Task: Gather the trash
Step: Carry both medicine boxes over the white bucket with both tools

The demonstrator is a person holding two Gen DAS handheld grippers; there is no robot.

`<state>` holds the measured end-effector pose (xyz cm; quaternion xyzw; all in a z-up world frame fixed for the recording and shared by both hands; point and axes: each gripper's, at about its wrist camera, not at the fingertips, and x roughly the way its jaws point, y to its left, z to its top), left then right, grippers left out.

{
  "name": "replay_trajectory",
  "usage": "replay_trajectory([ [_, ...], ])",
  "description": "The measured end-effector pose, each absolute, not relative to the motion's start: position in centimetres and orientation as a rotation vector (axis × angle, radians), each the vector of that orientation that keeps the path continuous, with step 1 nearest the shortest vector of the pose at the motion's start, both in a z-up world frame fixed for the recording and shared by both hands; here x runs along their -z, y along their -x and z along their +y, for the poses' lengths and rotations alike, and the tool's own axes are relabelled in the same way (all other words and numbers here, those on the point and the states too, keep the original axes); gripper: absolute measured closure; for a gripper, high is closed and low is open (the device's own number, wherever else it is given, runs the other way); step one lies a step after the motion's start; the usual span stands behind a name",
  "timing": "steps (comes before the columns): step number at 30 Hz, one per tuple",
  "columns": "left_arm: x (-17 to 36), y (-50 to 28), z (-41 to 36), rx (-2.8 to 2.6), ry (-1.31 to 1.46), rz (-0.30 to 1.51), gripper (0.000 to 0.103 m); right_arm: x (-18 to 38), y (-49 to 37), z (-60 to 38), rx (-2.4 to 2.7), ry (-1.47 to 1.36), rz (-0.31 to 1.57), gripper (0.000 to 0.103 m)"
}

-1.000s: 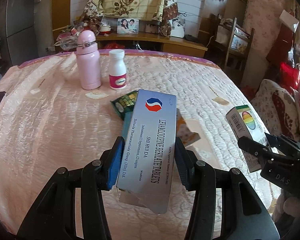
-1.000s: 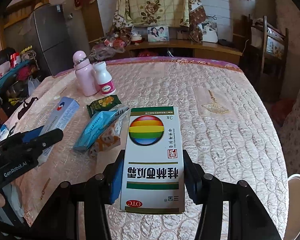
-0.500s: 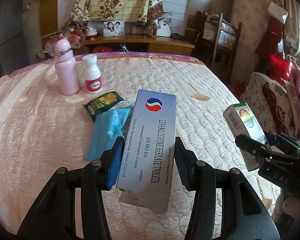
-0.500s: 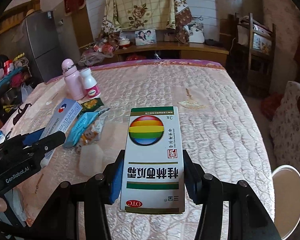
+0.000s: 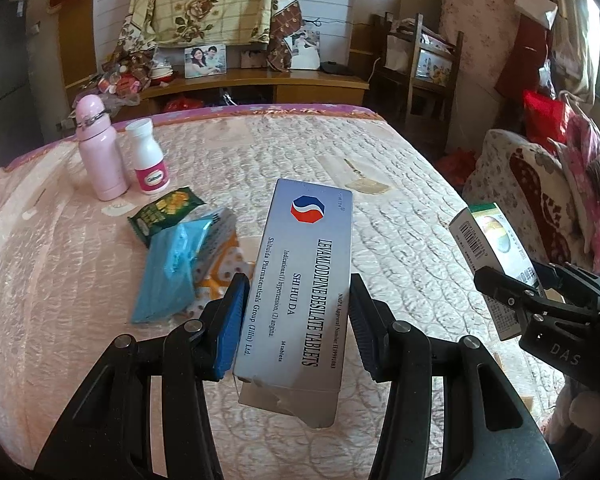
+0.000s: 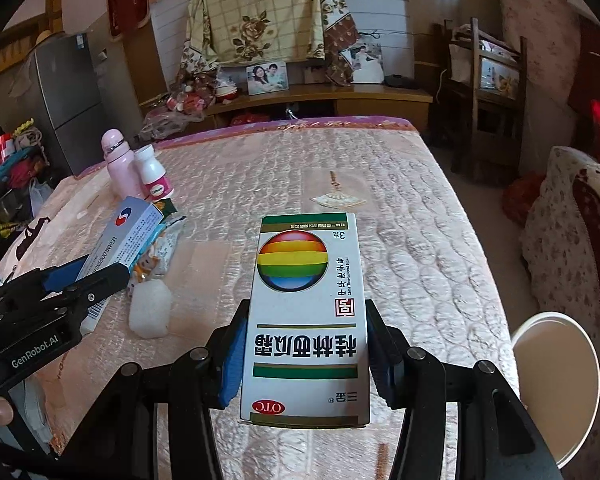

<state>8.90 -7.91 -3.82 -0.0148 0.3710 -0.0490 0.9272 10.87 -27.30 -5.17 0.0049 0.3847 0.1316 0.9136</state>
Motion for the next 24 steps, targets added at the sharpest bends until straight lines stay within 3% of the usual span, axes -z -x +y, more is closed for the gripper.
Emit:
replay_trajectory([
  [24, 4.0, -9.5, -20.5, 0.247, -0.067, 0.77, 0.056, 4.5, -8.1, -39.0, -0.092, -0.092, 0.783, 0.052],
])
